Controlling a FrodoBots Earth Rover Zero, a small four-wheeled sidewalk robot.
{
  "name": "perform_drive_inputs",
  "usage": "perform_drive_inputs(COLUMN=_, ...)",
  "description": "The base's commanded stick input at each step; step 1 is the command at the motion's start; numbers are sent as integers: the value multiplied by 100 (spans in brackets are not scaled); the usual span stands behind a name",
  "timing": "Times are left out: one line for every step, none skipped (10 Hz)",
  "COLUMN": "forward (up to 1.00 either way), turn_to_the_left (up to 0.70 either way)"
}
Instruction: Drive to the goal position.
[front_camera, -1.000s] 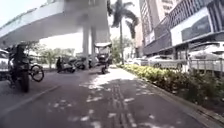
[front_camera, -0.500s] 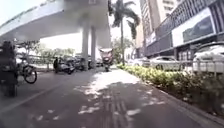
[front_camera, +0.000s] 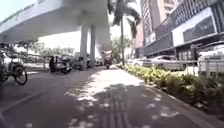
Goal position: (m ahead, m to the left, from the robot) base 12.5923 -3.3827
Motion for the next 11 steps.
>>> perform_drive_inputs(forward=70, turn_to_the_left=14)
perform_drive_inputs(forward=70, turn_to_the_left=11)
perform_drive_inputs(forward=70, turn_to_the_left=8)
perform_drive_inputs(forward=70, turn_to_the_left=0)
perform_drive_inputs(forward=70, turn_to_the_left=0)
perform_drive_inputs(forward=70, turn_to_the_left=0)
perform_drive_inputs(forward=70, turn_to_the_left=0)
perform_drive_inputs(forward=70, turn_to_the_left=0)
perform_drive_inputs(forward=70, turn_to_the_left=0)
perform_drive_inputs(forward=70, turn_to_the_left=0)
perform_drive_inputs(forward=70, turn_to_the_left=0)
